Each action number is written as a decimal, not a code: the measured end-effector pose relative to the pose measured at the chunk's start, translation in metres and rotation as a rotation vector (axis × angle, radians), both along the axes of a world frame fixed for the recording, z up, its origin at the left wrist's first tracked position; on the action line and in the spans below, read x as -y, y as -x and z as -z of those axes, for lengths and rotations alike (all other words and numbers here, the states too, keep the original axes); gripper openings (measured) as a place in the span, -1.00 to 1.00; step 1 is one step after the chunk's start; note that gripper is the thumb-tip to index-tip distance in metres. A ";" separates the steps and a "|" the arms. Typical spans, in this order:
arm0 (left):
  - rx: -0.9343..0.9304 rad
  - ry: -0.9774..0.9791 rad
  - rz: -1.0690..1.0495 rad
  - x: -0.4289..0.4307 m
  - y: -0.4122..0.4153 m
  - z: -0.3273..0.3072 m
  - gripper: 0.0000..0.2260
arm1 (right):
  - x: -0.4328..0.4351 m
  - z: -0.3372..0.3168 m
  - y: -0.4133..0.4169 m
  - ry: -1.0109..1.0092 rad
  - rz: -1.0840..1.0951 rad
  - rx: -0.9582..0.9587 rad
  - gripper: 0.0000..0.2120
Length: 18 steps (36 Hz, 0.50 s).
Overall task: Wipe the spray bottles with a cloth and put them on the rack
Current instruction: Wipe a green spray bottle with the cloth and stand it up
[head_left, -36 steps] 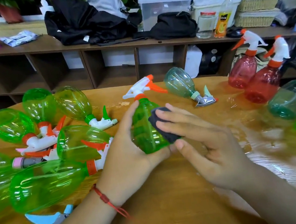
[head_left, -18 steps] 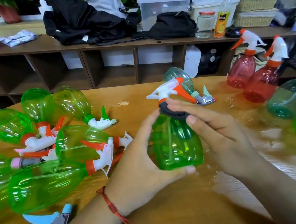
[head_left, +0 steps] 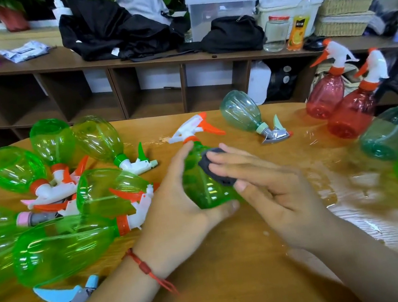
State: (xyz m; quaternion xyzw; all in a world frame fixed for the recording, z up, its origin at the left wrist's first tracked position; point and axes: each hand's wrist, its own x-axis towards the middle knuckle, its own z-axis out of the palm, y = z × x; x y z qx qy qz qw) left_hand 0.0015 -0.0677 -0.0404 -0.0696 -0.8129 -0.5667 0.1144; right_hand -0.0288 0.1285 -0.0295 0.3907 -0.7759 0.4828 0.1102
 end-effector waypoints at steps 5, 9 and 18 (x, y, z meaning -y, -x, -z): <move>0.027 -0.068 -0.057 0.013 0.007 0.001 0.08 | 0.002 0.002 -0.004 -0.063 -0.074 -0.097 -0.67; 0.023 -0.072 -0.043 0.008 0.006 0.002 0.06 | -0.002 -0.001 -0.001 -0.047 -0.088 -0.100 -0.68; -0.041 -0.065 0.135 -0.013 -0.010 0.003 -0.02 | 0.002 -0.013 0.008 0.326 0.000 0.412 -0.68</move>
